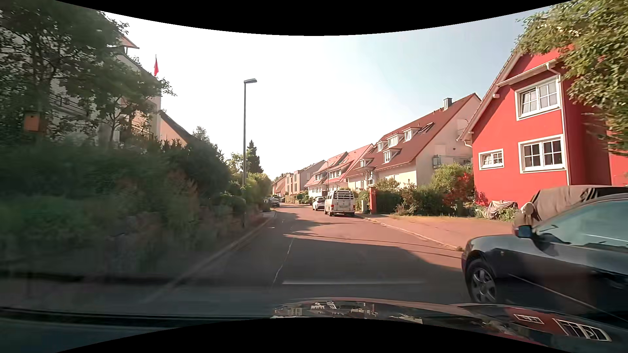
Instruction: Follow the waypoints while adhering to traffic rules and regulations
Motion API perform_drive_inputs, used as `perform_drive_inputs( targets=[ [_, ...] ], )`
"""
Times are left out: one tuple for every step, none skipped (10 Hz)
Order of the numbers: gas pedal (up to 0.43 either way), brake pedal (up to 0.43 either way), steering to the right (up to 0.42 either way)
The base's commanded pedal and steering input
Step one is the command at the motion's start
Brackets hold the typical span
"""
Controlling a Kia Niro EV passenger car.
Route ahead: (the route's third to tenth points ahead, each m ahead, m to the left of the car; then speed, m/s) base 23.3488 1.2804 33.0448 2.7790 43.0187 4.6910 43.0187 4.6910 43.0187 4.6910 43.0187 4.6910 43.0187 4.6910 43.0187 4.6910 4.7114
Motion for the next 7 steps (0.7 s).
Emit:
perform_drive_inputs(
  targets=[
    [0.039, 0.0, -0.017],
    [0.039, 0.0, -0.017],
    [0.039, 0.0, -0.019],
    [0.039, 0.0, -0.021],
    [0.028, 0.0, -0.021],
    [0.028, 0.0, -0.021],
    [0.028, 0.0, -0.02]
  ],
)
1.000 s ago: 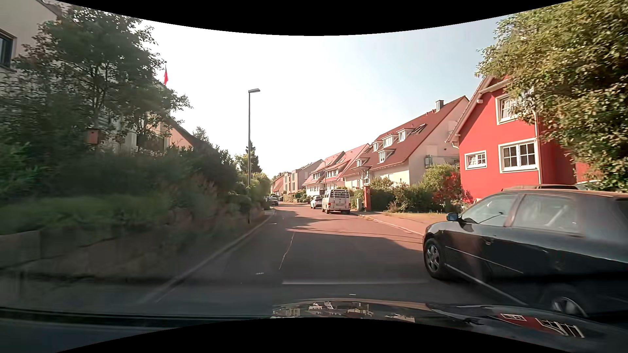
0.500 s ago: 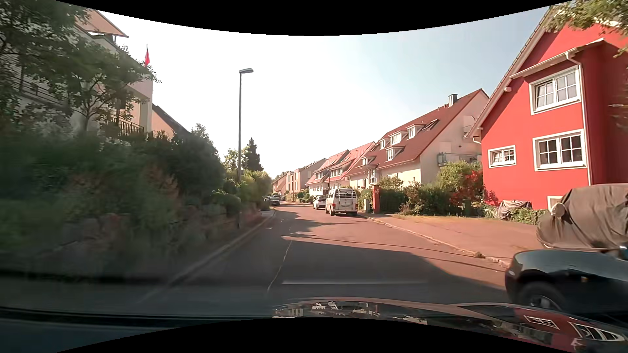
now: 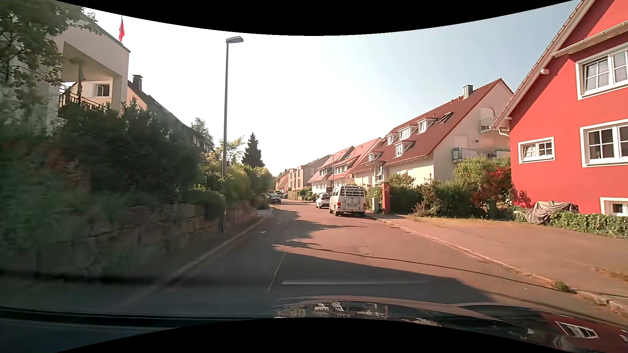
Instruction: Follow the waypoints while adhering to traffic rules and regulations
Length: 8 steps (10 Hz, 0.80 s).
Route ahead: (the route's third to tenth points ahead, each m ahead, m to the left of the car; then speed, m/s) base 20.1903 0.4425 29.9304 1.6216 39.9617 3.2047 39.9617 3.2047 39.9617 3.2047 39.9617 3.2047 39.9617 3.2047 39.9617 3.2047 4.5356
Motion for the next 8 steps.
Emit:
perform_drive_inputs(
  targets=[
    [0.028, 0.0, -0.019],
    [0.028, 0.0, -0.019],
    [0.028, 0.0, -0.02],
    [0.028, 0.0, -0.021],
    [0.028, 0.0, -0.022],
    [0.028, 0.0, -0.022],
    [0.028, 0.0, -0.023],
    [0.028, 0.0, -0.024]
  ],
)
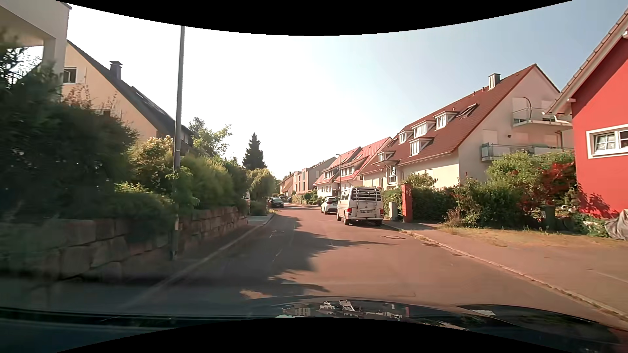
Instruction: Follow the waypoints while adhering to traffic rules and regulations
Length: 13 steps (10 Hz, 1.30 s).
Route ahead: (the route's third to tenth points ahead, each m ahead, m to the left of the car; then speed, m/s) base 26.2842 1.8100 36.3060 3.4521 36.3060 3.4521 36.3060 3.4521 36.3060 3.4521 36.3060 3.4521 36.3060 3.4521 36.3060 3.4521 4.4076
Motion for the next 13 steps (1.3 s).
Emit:
perform_drive_inputs(
  targets=[
    [0.028, 0.0, -0.028],
    [0.028, 0.0, -0.031],
    [0.028, 0.0, -0.032],
    [0.028, 0.0, -0.032],
    [0.028, 0.0, -0.032],
    [0.028, 0.0, -0.032],
    [0.0, 0.0, -0.032],
    [0.0, 0.0, -0.032],
    [0.0, 0.0, -0.03],
    [0.0, 0.0, -0.019],
    [0.0, 0.0, -0.01],
    [0.0, 0.0, -0.007],
    [0.0, 0.0, -0.009]
  ],
)
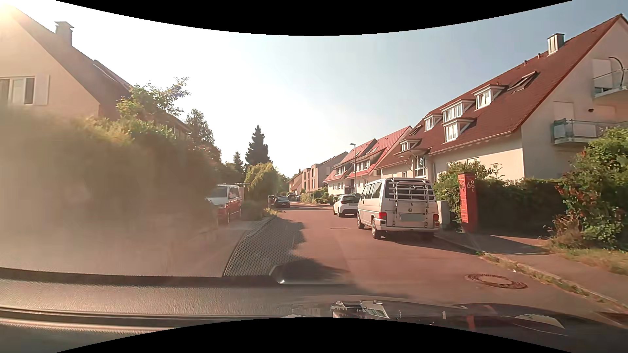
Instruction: Follow the waypoints while adhering to traffic rules and regulations
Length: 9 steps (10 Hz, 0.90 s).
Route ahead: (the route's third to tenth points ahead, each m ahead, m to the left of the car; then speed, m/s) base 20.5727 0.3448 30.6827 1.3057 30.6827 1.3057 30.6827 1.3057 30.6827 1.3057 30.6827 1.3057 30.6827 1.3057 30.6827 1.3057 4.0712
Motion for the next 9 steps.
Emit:
perform_drive_inputs(
  targets=[
    [0.0, 0.0, -0.01],
    [0.0, 0.0, -0.01],
    [0.0, 0.0, -0.01],
    [0.0, 0.0, -0.01],
    [0.0, 0.0, -0.01],
    [0.0, 0.0, -0.013],
    [0.0, 0.0, -0.015],
    [0.0, 0.0, -0.015],
    [0.0, 0.0, -0.015]
  ],
)
